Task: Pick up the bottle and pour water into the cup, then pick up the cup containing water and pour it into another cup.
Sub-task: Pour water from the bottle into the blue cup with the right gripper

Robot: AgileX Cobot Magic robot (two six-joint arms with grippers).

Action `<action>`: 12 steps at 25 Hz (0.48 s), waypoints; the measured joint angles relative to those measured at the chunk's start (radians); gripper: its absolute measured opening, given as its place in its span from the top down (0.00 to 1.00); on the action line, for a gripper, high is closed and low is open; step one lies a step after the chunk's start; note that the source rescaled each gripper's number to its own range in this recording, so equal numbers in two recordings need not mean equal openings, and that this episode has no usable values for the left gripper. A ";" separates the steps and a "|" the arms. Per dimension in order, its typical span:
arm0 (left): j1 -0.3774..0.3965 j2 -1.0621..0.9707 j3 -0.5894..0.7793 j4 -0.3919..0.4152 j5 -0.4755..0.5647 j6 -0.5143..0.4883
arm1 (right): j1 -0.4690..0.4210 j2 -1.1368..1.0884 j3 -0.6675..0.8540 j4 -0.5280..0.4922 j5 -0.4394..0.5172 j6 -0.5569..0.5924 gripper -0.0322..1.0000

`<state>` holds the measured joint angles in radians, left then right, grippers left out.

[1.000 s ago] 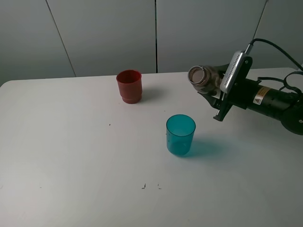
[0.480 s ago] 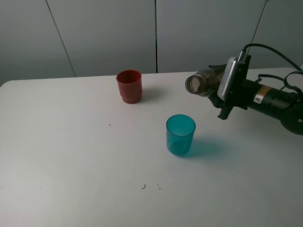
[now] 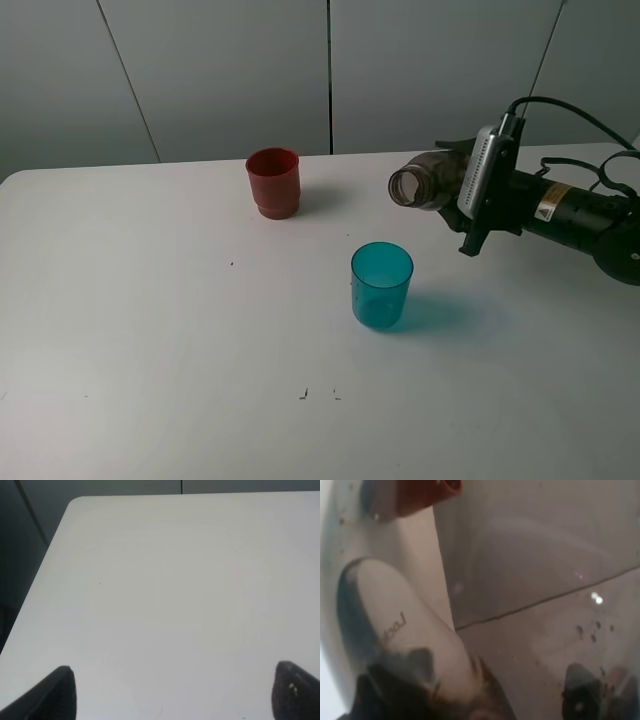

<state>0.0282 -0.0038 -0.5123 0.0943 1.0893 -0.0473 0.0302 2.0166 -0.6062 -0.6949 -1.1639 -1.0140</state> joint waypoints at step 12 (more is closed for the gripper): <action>0.000 0.000 0.000 0.000 0.000 0.000 | 0.000 0.000 0.051 -0.025 0.002 0.000 0.91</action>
<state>0.0282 -0.0038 -0.5123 0.0943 1.0893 -0.0473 0.0302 2.0162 -0.5556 -0.7204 -1.1619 -1.0140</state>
